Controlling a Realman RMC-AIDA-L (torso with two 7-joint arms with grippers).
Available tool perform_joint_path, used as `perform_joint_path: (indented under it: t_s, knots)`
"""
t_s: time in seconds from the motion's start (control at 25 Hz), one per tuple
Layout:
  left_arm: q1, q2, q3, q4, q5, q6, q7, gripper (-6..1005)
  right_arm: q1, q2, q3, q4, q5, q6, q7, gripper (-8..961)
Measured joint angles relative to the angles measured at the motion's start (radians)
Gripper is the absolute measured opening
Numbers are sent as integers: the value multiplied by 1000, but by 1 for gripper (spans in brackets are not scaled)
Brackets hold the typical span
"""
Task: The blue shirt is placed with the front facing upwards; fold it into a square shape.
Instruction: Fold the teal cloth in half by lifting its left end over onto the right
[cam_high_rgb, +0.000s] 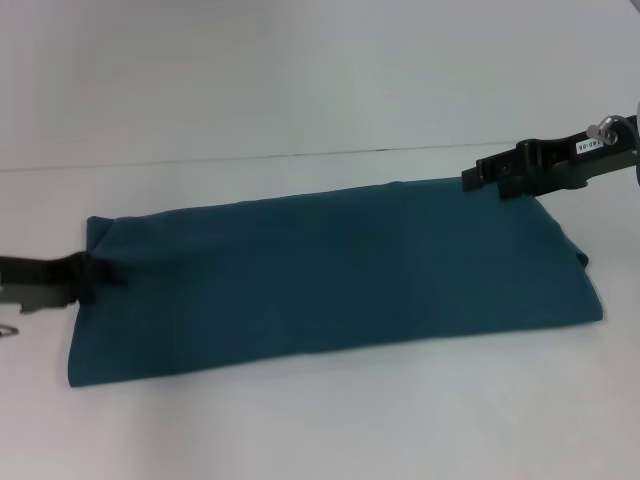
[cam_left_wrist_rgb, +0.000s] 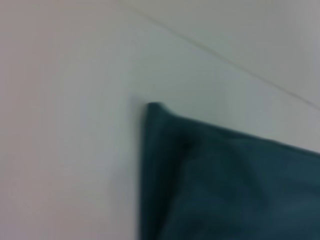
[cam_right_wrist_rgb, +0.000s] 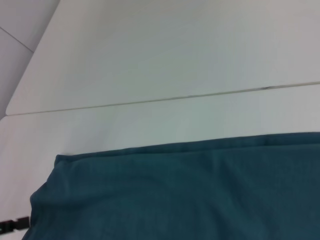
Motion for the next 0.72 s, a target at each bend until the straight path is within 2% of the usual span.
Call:
perform_joint_path:
  t_s: [0.16, 0.32, 0.44, 0.6, 0.72]
  knots:
    - [3, 14, -18, 139, -71, 148, 61, 525, 0, 0, 1, -7, 0, 0, -6, 742]
    - [-25, 54, -19, 130, -88, 218, 48, 604, -1, 7, 1, -8, 0, 0, -17, 742]
    - [-20, 52, -23, 126, -100, 220, 41, 685, -2, 9, 1, -8, 1, 0, -27, 742]
    - [-5, 46, -73, 126, -98, 214, -10, 796, -2, 9, 1, -9, 2, -10, -29, 742]
    - [10, 59, -94, 122, -92, 216, -78, 880, -2, 6, 1, -9, 2, -12, -29, 742]
